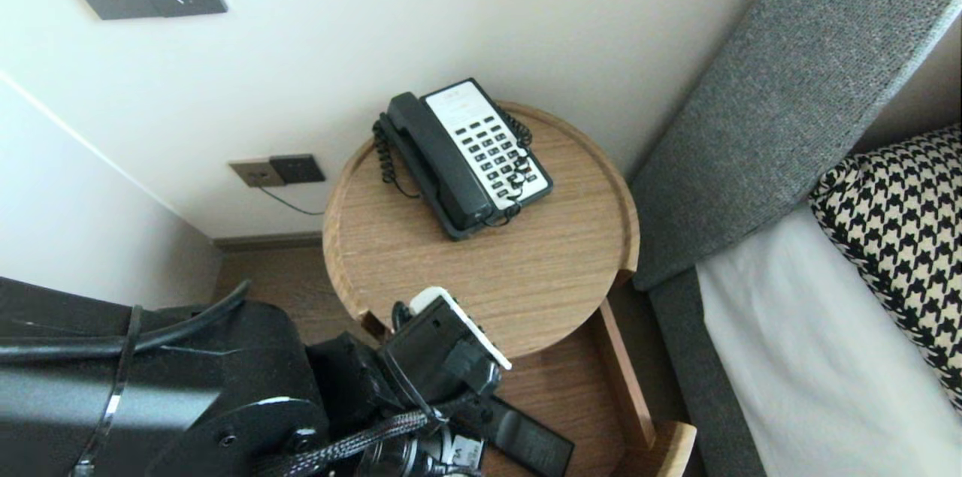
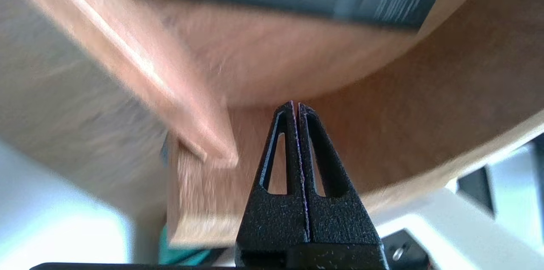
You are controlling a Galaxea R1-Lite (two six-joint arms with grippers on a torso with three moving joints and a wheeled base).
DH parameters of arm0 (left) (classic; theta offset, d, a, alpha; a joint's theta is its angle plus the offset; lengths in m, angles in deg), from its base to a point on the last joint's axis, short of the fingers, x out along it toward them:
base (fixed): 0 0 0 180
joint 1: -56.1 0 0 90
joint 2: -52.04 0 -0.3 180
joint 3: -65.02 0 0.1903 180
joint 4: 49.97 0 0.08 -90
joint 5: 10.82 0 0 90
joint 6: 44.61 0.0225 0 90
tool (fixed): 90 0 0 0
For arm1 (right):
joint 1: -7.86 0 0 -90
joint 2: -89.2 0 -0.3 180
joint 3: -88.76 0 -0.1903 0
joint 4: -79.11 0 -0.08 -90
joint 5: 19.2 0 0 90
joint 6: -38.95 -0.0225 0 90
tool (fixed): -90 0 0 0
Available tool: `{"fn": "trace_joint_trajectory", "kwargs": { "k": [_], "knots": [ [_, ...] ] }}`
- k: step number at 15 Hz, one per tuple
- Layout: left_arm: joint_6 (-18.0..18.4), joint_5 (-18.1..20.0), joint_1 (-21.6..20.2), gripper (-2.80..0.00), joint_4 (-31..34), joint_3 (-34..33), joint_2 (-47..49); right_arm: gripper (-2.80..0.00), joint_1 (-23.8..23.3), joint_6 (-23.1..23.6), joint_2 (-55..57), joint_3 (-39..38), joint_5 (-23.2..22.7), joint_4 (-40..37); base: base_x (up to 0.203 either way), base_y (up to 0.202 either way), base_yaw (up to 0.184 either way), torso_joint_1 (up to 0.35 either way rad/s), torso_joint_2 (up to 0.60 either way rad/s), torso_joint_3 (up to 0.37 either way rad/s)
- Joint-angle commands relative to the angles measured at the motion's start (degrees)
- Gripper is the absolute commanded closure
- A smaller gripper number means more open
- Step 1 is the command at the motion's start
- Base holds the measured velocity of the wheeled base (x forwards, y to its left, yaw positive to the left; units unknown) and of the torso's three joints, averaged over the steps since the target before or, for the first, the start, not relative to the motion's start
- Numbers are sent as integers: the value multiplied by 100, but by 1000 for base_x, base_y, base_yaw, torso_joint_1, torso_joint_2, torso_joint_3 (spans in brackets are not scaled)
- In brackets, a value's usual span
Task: Open the nightstand drawer, then take the remote control out of the drawer one by one and place them on the table
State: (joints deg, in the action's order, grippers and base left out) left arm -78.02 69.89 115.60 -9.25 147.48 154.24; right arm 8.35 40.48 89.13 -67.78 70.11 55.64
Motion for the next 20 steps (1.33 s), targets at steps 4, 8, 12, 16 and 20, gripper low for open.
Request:
{"fn": "trace_joint_trajectory", "kwargs": {
  "k": [4, 8, 12, 16, 20],
  "knots": [
    [384, -17, -155, -280, -279, 21, 64, 0, 13, 5, -19, -1, -2, 1, 0, 0, 0, 0, 0, 0],
    [-572, -220, -116, -280, -232, 144, 353, 0, 5, 5, -28, -1, -2, 1, 0, 0, 0, 0, 0, 0],
    [-1798, -318, 8, -280, 5, 353, 632, 0, 10, 5, -28, -1, -2, 1, 0, 0, 0, 0, 0, 0],
    [-2583, -530, 7, -280, -31, 676, 1105, 0, 5, 5, -19, -1, -2, 1, 0, 0, 0, 0, 0, 0],
    [-2845, -1201, 4, -280, -545, 857, 1514, 0, 13, 5, -28, -1, -2, 1, 0, 0, 0, 0, 0, 0]
  ]
}}
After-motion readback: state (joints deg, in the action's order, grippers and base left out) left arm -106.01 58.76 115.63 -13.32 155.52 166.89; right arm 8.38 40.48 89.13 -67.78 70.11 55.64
